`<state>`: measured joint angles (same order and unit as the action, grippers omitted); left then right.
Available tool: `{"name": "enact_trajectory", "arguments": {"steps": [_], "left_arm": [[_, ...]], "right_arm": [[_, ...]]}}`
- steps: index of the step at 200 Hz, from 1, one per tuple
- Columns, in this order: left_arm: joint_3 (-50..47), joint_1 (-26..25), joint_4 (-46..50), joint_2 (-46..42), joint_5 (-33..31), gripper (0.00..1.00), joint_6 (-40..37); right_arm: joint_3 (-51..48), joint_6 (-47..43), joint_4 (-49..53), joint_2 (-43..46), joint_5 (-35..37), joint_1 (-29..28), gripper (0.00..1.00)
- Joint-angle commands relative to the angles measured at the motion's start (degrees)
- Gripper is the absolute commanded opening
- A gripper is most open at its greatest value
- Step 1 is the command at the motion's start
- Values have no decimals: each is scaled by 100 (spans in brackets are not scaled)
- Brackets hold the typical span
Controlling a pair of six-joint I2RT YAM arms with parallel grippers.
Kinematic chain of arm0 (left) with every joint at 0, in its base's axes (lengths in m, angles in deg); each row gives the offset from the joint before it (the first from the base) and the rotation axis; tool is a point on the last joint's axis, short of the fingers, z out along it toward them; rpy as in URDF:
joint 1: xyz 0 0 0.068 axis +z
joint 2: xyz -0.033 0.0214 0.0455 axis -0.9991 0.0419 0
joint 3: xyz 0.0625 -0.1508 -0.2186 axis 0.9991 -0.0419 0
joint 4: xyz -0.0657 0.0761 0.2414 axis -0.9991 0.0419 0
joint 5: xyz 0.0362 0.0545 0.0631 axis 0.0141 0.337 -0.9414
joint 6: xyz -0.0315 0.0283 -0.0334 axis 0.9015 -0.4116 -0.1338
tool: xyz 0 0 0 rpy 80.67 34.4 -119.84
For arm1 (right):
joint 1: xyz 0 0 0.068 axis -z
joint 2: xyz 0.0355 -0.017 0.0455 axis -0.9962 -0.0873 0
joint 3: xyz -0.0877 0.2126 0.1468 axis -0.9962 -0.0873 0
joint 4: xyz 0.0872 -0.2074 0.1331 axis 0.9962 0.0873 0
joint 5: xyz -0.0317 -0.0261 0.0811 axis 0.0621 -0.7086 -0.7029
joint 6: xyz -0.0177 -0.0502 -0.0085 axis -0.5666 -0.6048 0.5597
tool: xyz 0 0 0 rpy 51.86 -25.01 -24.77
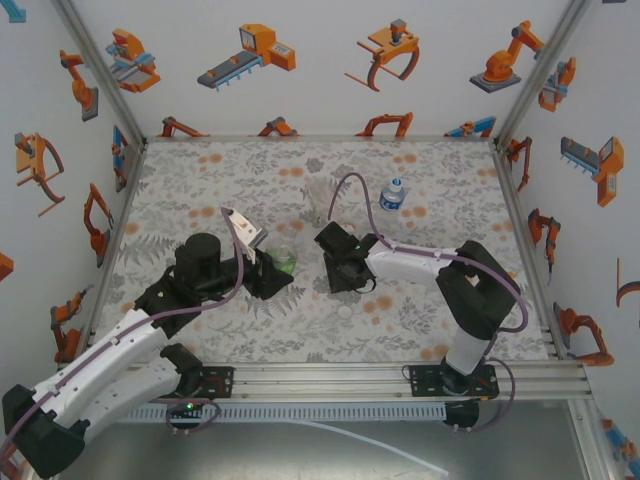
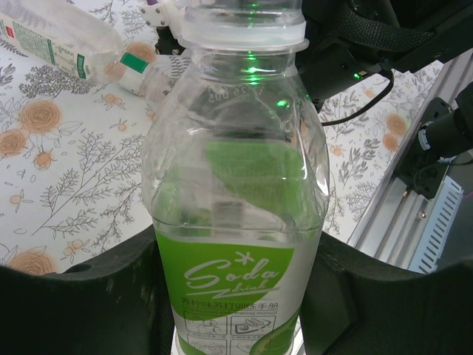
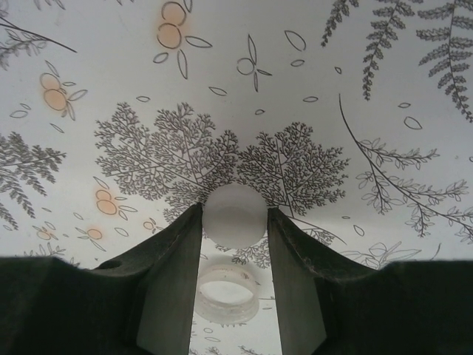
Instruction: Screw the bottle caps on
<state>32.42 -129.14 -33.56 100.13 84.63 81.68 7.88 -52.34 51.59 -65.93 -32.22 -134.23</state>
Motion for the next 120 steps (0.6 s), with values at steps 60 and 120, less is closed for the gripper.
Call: {"name": "enact_trajectory", "arguments": {"steps": [60,120], "left_arm": [[226,24,-28,25,43,0,-102],[233,27,8,-4,20,0,-102]], "right_arm": [[50,-31,-130,9,229,-14,42],[89,-44,-140,0,206,-21,40]]}}
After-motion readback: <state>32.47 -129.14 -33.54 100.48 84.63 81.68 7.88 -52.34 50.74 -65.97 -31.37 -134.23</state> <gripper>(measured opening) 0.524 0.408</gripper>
